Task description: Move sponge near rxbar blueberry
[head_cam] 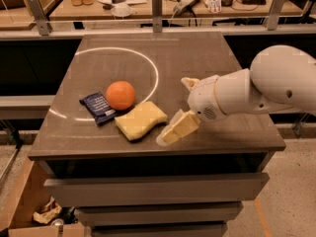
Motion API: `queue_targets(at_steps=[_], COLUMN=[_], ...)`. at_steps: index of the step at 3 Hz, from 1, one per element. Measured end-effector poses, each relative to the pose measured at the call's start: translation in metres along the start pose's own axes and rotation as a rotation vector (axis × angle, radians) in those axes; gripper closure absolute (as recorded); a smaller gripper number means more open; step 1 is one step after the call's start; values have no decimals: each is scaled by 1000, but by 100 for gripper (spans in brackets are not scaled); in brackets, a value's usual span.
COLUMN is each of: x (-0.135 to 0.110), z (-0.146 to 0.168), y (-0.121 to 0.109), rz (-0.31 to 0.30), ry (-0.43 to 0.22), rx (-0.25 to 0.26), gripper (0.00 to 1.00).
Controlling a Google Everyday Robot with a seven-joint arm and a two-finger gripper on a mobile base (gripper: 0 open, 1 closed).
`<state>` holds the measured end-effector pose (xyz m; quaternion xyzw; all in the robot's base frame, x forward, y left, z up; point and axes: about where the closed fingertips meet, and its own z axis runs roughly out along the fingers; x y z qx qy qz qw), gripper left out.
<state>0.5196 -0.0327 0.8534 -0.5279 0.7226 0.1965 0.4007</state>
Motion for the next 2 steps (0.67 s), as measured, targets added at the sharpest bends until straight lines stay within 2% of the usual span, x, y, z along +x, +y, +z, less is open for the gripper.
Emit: queue_targets(at_steps=[1, 2], x=[28, 10], z=[-59, -78], y=[-57, -78], rz=[12, -15], ry=[-27, -55], rx=[89, 135], gripper=[0, 0])
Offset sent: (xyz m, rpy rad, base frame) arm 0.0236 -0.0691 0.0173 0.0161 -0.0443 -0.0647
